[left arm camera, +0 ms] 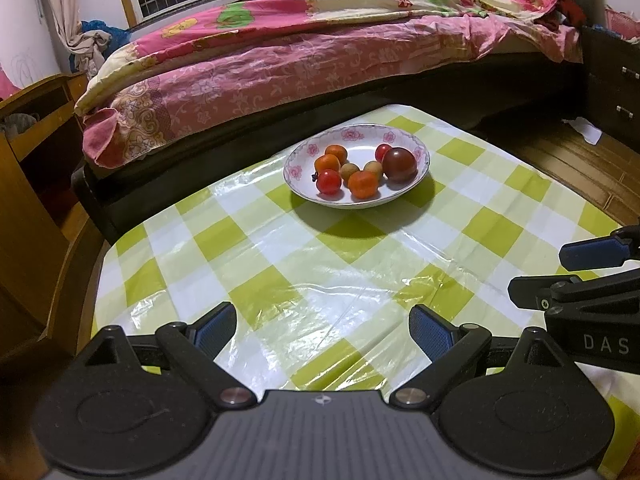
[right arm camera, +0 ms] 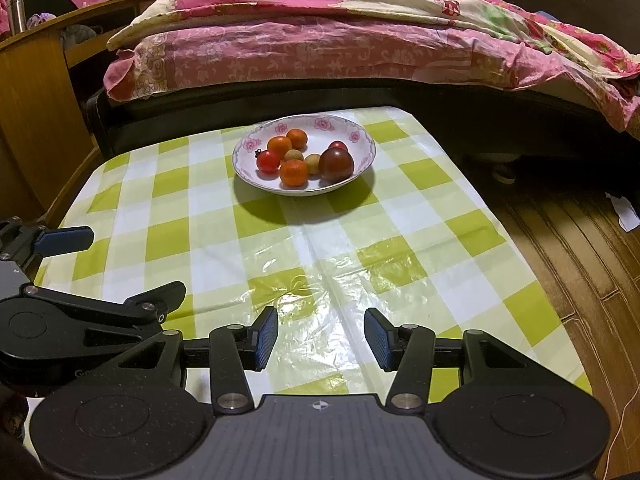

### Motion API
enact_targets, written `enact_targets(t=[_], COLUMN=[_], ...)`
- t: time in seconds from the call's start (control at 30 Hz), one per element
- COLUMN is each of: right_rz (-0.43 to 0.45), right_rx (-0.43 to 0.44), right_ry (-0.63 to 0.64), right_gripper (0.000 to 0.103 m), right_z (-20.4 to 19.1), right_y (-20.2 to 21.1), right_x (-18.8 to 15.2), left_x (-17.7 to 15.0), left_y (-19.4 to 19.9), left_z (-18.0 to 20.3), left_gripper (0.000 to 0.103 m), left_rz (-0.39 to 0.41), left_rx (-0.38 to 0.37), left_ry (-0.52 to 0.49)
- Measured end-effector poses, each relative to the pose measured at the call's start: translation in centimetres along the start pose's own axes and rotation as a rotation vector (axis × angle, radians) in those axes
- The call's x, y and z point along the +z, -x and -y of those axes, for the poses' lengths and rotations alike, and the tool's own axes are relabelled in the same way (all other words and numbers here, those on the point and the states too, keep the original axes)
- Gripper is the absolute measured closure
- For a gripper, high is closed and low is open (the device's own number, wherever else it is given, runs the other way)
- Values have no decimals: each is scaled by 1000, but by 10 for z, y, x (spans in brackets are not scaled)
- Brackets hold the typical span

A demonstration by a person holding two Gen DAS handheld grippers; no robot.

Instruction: Organize fruits

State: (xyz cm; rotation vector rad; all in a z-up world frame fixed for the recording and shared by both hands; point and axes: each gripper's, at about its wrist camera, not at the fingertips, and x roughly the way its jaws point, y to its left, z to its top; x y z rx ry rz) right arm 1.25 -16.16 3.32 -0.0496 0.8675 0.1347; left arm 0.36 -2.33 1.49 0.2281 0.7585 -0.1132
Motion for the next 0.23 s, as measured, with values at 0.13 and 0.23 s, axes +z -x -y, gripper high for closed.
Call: enact_targets(t=[0.13,0.23], right_rz=[-6,-8], right_rx=[-1,0], right_ry=[-1,-4], right_gripper=[57,56], right_z=[0,0], right_y=[-2,-2], right_x=[-1,-1], left_x=[0,-1], left_y=[-1,-2], left_z=[1,1], left_gripper=[3,3], left_rz=[-9,-13], left_rx=[4,8], left_ry=[-4,-1])
